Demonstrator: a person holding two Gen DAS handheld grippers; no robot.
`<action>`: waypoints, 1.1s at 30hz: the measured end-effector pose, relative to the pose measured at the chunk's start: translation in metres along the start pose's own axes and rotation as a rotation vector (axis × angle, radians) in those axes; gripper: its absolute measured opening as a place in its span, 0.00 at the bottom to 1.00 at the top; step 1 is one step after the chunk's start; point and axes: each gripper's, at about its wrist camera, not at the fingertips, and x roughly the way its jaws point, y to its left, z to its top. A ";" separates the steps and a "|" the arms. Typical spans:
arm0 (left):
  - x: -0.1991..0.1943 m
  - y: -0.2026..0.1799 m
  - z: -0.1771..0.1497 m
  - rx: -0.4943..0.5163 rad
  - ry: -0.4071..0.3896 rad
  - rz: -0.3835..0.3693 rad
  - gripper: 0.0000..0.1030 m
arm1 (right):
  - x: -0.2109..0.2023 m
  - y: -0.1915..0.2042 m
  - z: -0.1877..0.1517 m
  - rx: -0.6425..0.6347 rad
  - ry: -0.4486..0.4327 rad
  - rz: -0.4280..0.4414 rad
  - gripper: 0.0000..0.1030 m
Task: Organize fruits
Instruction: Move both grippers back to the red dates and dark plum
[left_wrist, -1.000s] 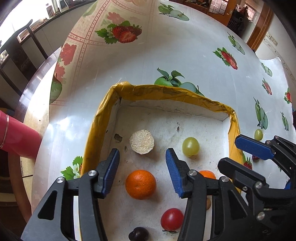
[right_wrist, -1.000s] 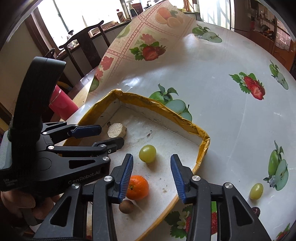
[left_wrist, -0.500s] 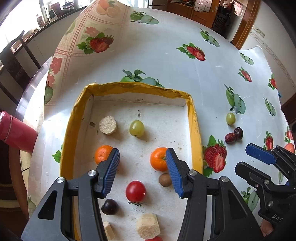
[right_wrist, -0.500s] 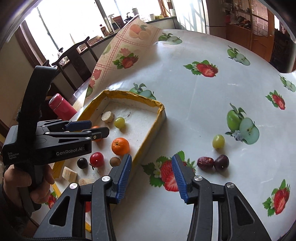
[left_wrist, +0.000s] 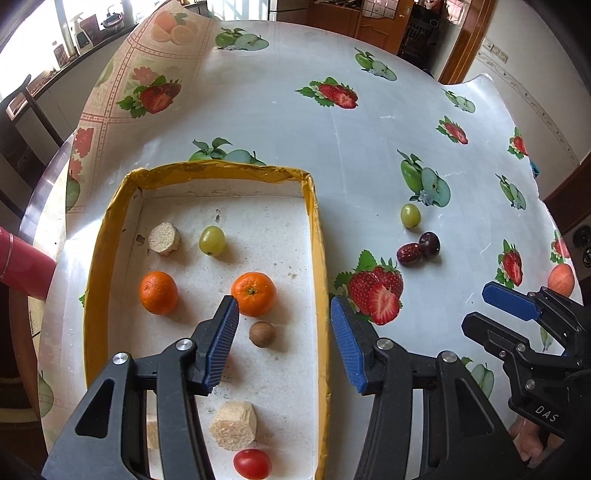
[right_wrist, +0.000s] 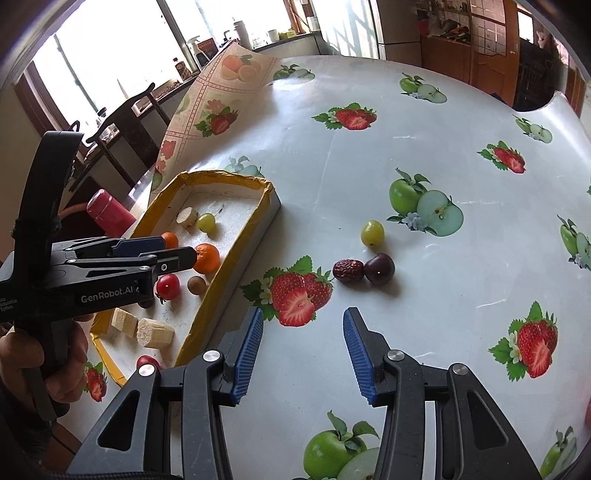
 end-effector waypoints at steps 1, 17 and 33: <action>0.000 -0.003 0.000 0.004 0.001 -0.004 0.49 | -0.002 -0.003 -0.001 0.003 0.000 -0.004 0.45; 0.017 -0.057 -0.006 0.081 0.053 -0.050 0.49 | -0.007 -0.040 -0.007 0.028 -0.015 -0.033 0.45; 0.055 -0.078 0.008 0.105 0.107 -0.077 0.49 | 0.059 -0.058 0.030 0.002 0.015 -0.021 0.45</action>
